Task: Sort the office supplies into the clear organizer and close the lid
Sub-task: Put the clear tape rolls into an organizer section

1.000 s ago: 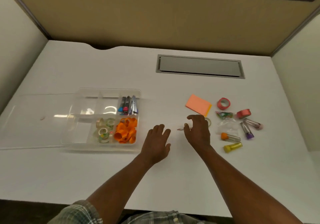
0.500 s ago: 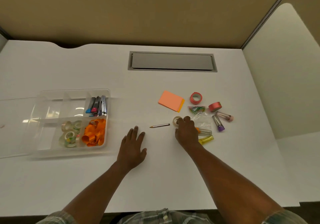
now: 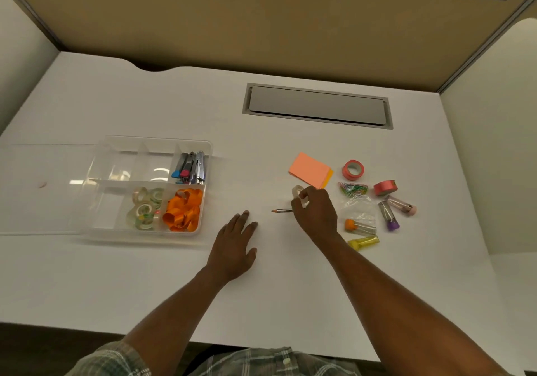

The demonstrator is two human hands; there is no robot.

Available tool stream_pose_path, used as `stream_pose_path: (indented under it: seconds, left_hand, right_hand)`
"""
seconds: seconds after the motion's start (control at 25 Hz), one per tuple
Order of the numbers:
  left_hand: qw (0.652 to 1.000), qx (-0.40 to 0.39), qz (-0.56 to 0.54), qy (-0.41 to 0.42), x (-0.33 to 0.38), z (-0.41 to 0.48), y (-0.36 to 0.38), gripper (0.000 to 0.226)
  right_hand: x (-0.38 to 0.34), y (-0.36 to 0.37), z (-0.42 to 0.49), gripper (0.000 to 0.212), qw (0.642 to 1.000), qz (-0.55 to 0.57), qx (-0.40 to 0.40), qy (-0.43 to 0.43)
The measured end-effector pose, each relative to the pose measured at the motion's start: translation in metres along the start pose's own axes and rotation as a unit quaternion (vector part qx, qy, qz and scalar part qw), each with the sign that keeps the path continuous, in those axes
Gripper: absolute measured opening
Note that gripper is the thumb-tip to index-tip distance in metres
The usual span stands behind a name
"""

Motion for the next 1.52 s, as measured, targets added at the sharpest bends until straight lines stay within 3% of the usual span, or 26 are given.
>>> stream_pose_path:
  seconds: [0.16,0.36,0.6,0.76,0.92,1.04,1.2,1.52]
  left_hand:
    - [1.0,-0.004,-0.011,0.0,-0.015,-0.011,-0.002,0.067]
    - [0.996,0.044,-0.049,0.055,-0.037,-0.028,-0.014,0.056]
    - [0.999,0.006,-0.02,0.036,-0.068,-0.036,-0.004,0.065]
    - [0.998,-0.001,0.006,0.055,-0.078,-0.038,-0.002,0.061]
    - [0.998,0.004,-0.049,0.05,-0.084,-0.039,-0.01,0.061]
    - [0.997,0.018,-0.048,0.054,-0.082,-0.04,-0.017,0.064]
    - [0.998,0.026,0.017,0.051,-0.074,-0.029,-0.021,0.044]
    - [0.999,0.042,0.016,-0.01,-0.016,-0.003,-0.016,0.052]
  right_hand:
    - [-0.074,0.035,-0.001,0.022,0.989,0.032,-0.054,-0.131]
    - [-0.175,0.096,-0.016,0.027,0.946,0.026,-0.146,-0.29]
    - [-0.246,0.154,-0.029,0.028,0.912,-0.021,-0.186,-0.364]
    - [-0.265,0.174,-0.023,0.034,0.919,-0.044,-0.176,-0.35]
    - [-0.267,0.182,-0.016,0.049,0.929,-0.055,-0.194,-0.311]
    - [-0.258,0.176,-0.014,0.046,0.939,-0.031,-0.179,-0.292]
    - [-0.227,0.154,-0.016,0.042,0.952,-0.032,-0.153,-0.262]
    - [-0.123,0.082,-0.027,0.035,0.982,-0.029,-0.092,-0.163]
Point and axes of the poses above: each hand's wrist, its own z-axis towards the middle knuckle, its own y-axis out of the palm, x = y × z, the point moved 4 cm from there along z, towards the middle knuckle, and after that the axes turned 12 degrees about -y, right-handed, at the moved point
